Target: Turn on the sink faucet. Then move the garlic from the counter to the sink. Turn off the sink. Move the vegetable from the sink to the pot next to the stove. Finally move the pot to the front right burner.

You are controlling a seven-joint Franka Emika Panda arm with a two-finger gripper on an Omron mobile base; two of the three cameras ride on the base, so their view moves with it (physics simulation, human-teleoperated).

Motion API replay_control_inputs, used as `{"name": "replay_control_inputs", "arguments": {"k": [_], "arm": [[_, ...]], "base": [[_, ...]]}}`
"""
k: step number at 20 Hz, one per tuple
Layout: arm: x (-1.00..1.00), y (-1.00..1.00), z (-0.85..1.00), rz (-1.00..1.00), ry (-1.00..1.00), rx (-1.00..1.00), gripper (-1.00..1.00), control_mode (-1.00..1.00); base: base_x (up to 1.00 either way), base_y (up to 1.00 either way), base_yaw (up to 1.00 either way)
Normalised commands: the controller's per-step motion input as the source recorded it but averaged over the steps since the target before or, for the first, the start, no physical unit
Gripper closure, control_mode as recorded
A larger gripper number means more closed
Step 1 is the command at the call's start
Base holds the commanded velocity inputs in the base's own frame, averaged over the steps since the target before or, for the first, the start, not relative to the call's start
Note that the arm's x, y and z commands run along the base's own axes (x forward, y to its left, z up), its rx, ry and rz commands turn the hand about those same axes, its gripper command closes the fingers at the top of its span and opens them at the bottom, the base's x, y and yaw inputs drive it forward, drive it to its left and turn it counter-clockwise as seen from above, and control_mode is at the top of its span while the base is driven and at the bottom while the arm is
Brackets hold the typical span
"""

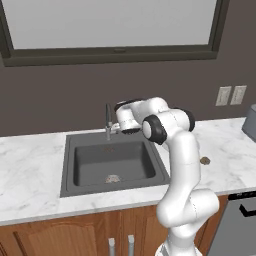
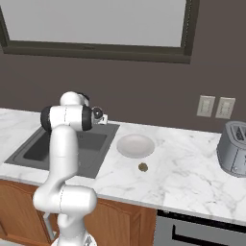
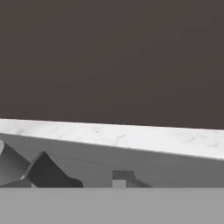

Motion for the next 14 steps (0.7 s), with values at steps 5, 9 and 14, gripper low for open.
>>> {"name": "replay_control_inputs", "arguments": {"k": [5,9,14], "arm": [[0.00,-0.73,-0.55,-0.05,0.02,0.03,1.00,-1.00],[0.00,-0.82,-0.58,-0.04,0.00,0.05,1.00,-1.00],[0.00,-0.82,-0.60,-0.04,0.00,0.05,1.00,-1.00]], "base": [[0.00,0.00,0.00],[0.00,0.00,0.00],[0.00,0.00,0.00]]}}
